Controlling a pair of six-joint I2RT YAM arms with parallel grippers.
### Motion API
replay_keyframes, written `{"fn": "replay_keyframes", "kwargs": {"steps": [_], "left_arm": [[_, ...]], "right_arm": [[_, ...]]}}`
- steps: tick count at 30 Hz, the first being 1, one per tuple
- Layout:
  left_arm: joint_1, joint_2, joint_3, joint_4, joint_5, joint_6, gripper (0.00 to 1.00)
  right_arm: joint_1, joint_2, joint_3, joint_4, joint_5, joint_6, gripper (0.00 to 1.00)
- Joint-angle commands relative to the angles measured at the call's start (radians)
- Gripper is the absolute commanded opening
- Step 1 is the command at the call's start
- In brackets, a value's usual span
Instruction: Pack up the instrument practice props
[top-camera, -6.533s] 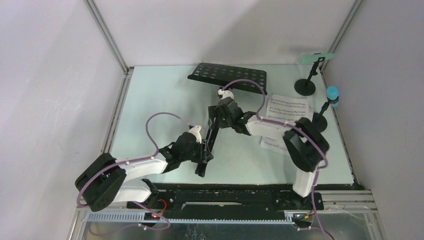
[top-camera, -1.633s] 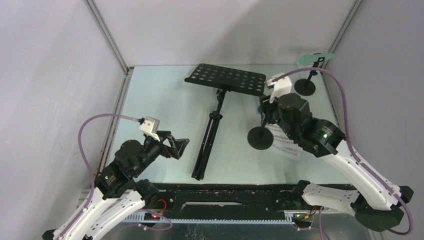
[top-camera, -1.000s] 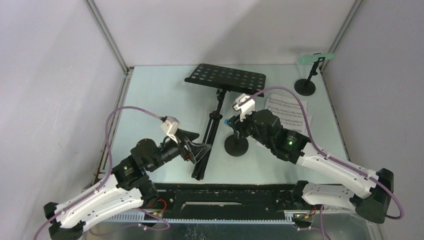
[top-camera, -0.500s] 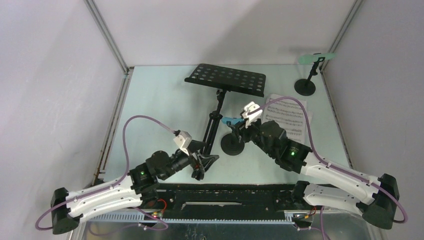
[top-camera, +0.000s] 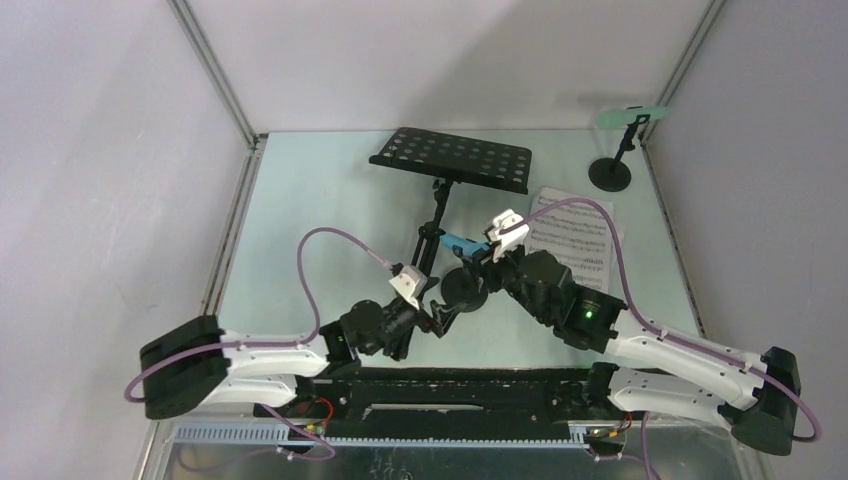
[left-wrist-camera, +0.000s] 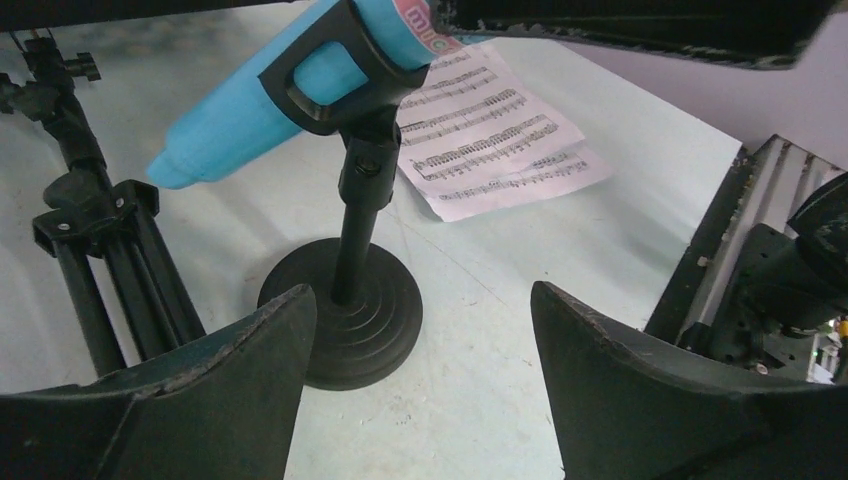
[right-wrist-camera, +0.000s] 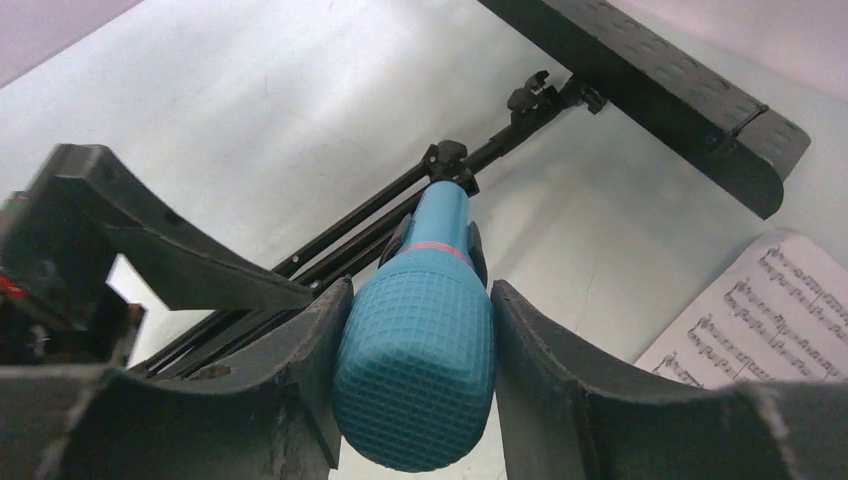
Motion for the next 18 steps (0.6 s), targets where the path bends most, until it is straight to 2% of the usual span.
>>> {"fn": "replay_keyframes", "kwargs": {"steps": [1,6,10,15,18], "left_arm": [[-0.006,0.139,0.028,0.283,-0.047,0.041,0.83],[-0.006,0.296,0.082,0.390,-0.131,0.016,0.72],[-0.005,0.396,0.097,0.509,-0.175,0.014,0.69],[-0.005,0.454,0.151,0.532,-0.160,0.024,0.67],[-0.003,0.483,0.178,0.527,-0.166,0.031,0.62]], "right_arm": [[0.036,-0.014,-0.013,-0.131,-0.023,0.137,0.00],[0.051,-0.028,-0.017,-0.172,-0.001,0.190,0.00],[0.062,-0.040,-0.033,-0.182,0.002,0.200,0.00],[0.067,-0.057,-0.040,-0.213,0.007,0.220,0.00],[0.068,-0.073,-0.050,-0.217,0.007,0.230,0.00]]}}
